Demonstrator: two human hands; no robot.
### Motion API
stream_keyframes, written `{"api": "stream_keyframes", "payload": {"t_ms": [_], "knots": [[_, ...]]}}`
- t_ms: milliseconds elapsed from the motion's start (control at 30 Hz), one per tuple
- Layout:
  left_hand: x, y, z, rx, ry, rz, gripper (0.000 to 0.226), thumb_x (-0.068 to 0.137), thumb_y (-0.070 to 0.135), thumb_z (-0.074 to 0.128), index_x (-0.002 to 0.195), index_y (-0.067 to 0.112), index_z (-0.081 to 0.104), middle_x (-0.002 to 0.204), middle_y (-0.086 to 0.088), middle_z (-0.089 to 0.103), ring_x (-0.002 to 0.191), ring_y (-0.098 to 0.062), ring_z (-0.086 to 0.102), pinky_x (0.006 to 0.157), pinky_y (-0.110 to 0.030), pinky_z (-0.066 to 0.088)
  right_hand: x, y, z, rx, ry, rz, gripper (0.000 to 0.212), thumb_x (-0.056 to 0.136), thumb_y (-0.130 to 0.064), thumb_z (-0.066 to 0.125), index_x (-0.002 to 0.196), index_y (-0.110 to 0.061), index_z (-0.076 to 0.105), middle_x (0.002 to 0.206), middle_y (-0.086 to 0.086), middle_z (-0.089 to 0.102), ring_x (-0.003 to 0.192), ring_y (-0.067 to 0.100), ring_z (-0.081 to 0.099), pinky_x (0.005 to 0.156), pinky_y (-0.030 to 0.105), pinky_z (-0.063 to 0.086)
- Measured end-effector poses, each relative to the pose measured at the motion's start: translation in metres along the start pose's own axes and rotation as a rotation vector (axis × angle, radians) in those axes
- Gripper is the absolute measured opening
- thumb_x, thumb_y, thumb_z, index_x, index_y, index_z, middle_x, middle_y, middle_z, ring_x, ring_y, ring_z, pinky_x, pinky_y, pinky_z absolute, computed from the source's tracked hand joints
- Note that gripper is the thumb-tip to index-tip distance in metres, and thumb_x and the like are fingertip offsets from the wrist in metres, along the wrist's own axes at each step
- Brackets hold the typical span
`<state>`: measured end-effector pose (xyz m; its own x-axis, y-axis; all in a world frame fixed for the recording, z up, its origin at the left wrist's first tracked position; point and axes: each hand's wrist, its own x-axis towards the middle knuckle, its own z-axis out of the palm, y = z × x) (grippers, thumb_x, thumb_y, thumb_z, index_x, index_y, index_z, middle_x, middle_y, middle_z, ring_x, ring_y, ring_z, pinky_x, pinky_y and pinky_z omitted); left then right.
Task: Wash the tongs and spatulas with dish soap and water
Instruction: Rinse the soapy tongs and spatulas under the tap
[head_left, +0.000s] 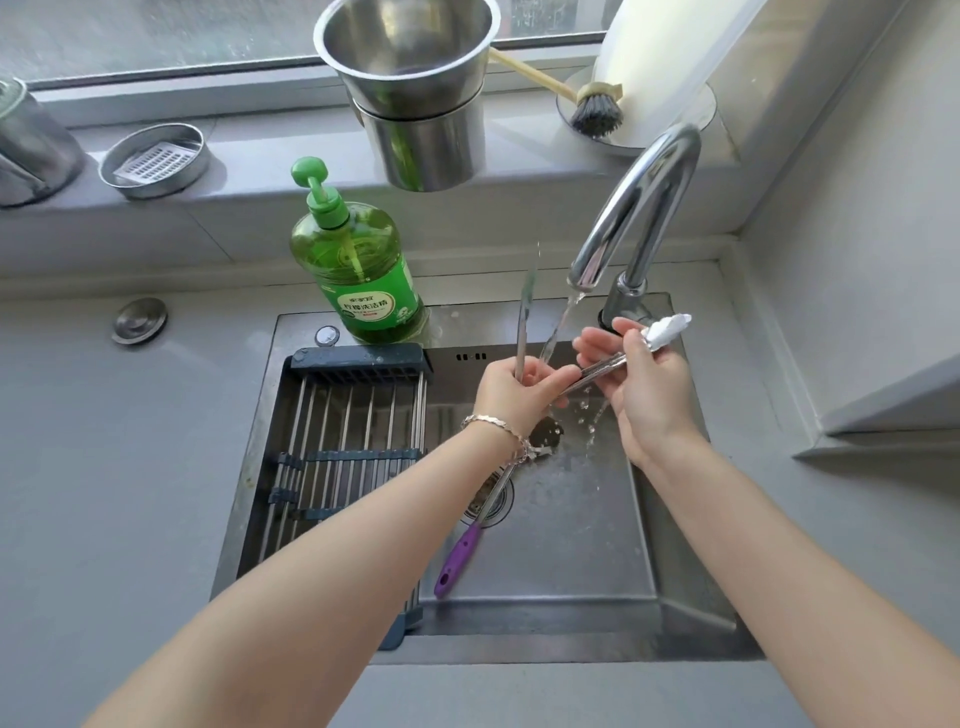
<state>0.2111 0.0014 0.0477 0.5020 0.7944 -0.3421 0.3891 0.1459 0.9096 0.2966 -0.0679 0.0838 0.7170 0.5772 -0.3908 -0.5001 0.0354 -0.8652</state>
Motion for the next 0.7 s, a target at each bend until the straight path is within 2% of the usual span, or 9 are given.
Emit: {"api": "stream_keyframes", "payload": {"t_ms": [133,233,333,400,433,500,567,633,700], "knots": [[0.0,0.003,0.0,0.154,-0.005,0.004,0.04,0.083,0.04,0.064,0.053,0.016,0.055,0.044,0.003,0.057,0.031,0.002,0.044,0.047,-0.019,0.04,0.002,0.002,-0.005,0.031,0.006,0.055,0.015,0.101,-0.01,0.033,0.1,-0.012,0.048,0.081,0.005,0.065,0.074,0.015,0.065,0.076,0.029,0.054],[-0.007,0.005,-0.01,0.182,-0.069,-0.02,0.038,0.093,0.043,0.047,0.068,0.015,0.054,0.057,-0.002,0.059,0.025,-0.001,0.044,0.036,-0.017,0.037,0.006,0.013,-0.007,0.023,0.032,0.179,0.021,0.1,-0.009,0.036,0.119,-0.007,0.044,0.087,0.009,0.065,0.075,0.016,0.065,0.076,0.028,0.055],[-0.016,-0.001,-0.026,0.312,-0.127,-0.004,0.032,0.094,0.045,0.041,0.079,0.019,0.051,0.069,0.0,0.061,0.033,-0.006,0.05,0.039,-0.023,0.046,0.008,0.031,-0.012,-0.372,0.186,0.267,0.039,0.094,-0.01,0.047,0.132,-0.007,0.037,0.126,0.017,0.052,0.101,0.023,0.056,0.094,0.032,0.044],[-0.02,-0.005,-0.035,0.486,-0.11,-0.007,0.037,0.096,0.045,0.037,0.088,0.014,0.055,0.075,-0.001,0.063,0.041,-0.014,0.055,0.049,-0.029,0.051,0.002,0.036,-0.011,-0.654,0.231,0.167,0.057,0.09,-0.015,0.052,0.141,-0.008,0.03,0.143,0.011,0.035,0.123,0.023,0.044,0.1,0.03,0.033],[-0.022,-0.007,-0.038,0.565,-0.096,-0.009,0.039,0.096,0.045,0.035,0.091,0.012,0.056,0.077,-0.002,0.064,0.046,-0.016,0.058,0.053,-0.03,0.052,-0.002,0.037,-0.008,-0.682,0.178,0.082,0.058,0.09,-0.017,0.053,0.142,-0.009,0.03,0.144,0.008,0.032,0.128,0.021,0.04,0.103,0.03,0.031],[-0.025,-0.01,-0.041,0.697,-0.067,0.012,0.039,0.097,0.042,0.035,0.091,0.009,0.055,0.08,-0.005,0.065,0.064,-0.023,0.065,0.065,-0.034,0.055,-0.01,0.037,0.003,-0.559,-0.023,0.028,0.044,0.093,-0.021,0.052,0.135,-0.009,0.042,0.137,0.006,0.044,0.124,0.017,0.044,0.107,0.032,0.033],[-0.028,-0.01,-0.04,0.813,-0.053,0.036,0.033,0.097,0.036,0.037,0.087,0.009,0.053,0.085,-0.007,0.064,0.08,-0.029,0.063,0.072,-0.036,0.05,-0.019,0.035,0.02,-0.228,-0.215,0.147,0.018,0.096,-0.016,0.049,0.112,-0.01,0.053,0.116,0.008,0.06,0.11,0.018,0.057,0.101,0.035,0.044],[-0.031,-0.009,-0.038,0.826,-0.048,0.06,0.026,0.096,0.028,0.04,0.088,0.008,0.055,0.091,-0.011,0.064,0.085,-0.031,0.061,0.072,-0.035,0.047,-0.021,0.037,0.031,-0.033,-0.249,0.196,0.008,0.096,-0.009,0.046,0.097,-0.013,0.053,0.091,0.006,0.068,0.092,0.019,0.065,0.08,0.027,0.055],[-0.036,-0.009,-0.038,0.707,-0.052,0.108,0.027,0.094,0.028,0.046,0.091,0.005,0.058,0.091,-0.013,0.066,0.085,-0.03,0.062,0.072,-0.034,0.047,-0.02,0.036,0.038,0.004,-0.181,0.201,0.014,0.098,-0.016,0.045,0.089,-0.01,0.054,0.069,0.002,0.07,0.074,0.017,0.069,0.058,0.022,0.055]]}}
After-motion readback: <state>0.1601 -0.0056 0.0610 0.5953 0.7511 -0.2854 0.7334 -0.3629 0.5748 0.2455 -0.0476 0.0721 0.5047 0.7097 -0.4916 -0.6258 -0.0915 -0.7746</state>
